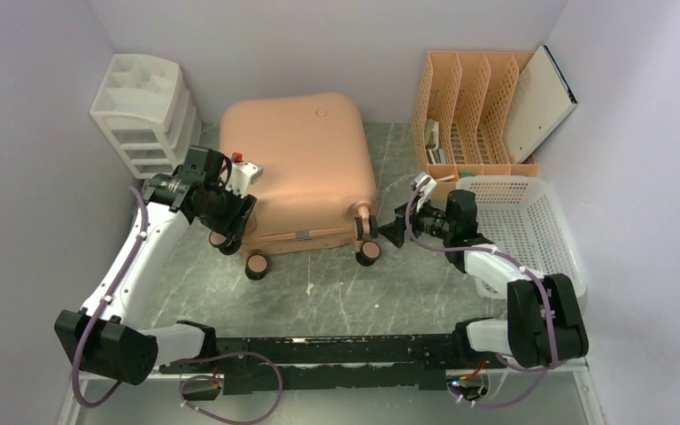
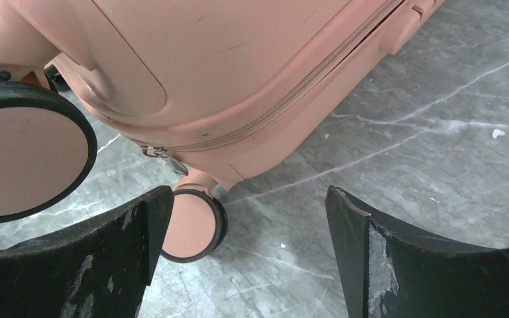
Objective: Open, take out, and arrange the luggage
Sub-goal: Adjust the luggage at the center of the board.
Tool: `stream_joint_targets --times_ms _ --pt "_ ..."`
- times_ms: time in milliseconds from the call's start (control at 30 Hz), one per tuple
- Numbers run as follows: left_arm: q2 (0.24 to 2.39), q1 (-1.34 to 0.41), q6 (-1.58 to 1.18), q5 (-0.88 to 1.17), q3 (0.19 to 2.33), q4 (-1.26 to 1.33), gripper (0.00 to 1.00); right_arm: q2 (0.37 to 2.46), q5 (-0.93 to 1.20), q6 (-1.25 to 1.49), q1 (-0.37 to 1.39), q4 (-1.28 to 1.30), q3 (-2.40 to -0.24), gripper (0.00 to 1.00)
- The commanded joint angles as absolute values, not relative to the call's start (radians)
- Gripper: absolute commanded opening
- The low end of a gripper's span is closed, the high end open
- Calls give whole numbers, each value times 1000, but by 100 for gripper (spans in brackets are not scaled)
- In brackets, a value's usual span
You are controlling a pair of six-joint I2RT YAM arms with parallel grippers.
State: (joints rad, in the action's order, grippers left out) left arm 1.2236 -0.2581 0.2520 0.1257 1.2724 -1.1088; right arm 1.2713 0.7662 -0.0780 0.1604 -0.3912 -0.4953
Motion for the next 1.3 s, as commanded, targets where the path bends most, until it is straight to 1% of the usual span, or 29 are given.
stream_joint_targets --times_ms 0,333,567,733,867,900,967,1167,1267 --pt "1252 -284 338 386 1357 -987 5 1294 822 -4 160 -510 -491 90" --pt "1272 -282 340 461 1406 -975 5 1352 804 60 215 -533 -502 84" --pt "1277 -276 339 520 1433 -964 5 1371 811 58 245 -562 -483 84" --pt "1286 -257 343 569 1444 -968 5 1397 825 51 277 -598 -478 80" --pt "1280 -247 339 585 1431 -959 5 1423 783 37 300 -590 -497 76" --pt "1275 -246 339 588 1429 -958 5 1431 776 38 301 -587 -503 75" --pt "1270 -242 339 595 1423 -952 5 1447 786 28 302 -573 -515 67" --pt "1263 -235 336 594 1413 -946 5 1448 744 37 302 -593 -515 58" --pt "1254 -233 336 591 1409 -946 5 1431 719 55 293 -595 -516 57"
